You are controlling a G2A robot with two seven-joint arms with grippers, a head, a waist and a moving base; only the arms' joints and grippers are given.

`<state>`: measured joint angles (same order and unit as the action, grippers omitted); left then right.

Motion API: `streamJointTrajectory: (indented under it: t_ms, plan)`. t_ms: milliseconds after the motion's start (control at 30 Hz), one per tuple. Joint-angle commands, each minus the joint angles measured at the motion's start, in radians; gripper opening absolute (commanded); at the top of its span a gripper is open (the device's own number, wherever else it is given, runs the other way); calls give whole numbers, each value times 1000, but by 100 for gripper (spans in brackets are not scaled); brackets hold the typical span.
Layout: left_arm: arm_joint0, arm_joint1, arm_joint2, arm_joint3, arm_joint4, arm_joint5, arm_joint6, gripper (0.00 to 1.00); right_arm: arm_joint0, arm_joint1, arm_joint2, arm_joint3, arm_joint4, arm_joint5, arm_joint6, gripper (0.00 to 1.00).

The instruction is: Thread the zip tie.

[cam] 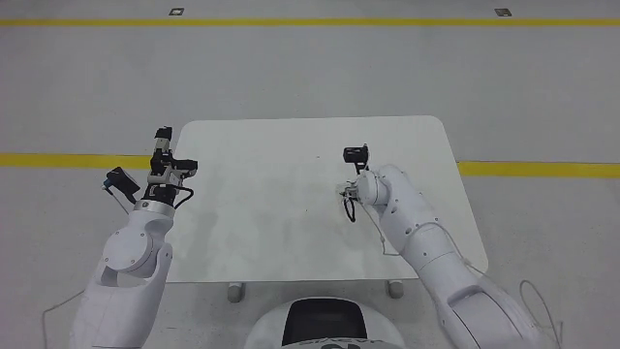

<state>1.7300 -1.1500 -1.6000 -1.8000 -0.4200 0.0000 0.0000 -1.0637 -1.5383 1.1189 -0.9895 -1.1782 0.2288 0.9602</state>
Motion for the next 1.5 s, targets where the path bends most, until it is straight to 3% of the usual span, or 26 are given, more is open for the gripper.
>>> streamJointTrajectory:
  t_ms: [0, 200, 400, 1200, 1467]
  plan:
    - [0, 0, 0, 0, 0, 0, 0, 100, -25, 10, 26, -50, 3, -17, 15, 0]
    - [0, 0, 0, 0, 0, 0, 0, 100, -103, 43, 117, -188, 41, -111, 58, 0]
    - [0, 0, 0, 0, 0, 0, 0, 100, -148, 65, 198, -250, 158, -234, 95, 0]
    - [0, 0, 0, 0, 0, 0, 0, 100, -148, 65, 198, -250, 158, -234, 95, 0]
    - [0, 0, 0, 0, 0, 0, 0, 100, -212, 77, 252, -237, 381, -370, 56, 0]
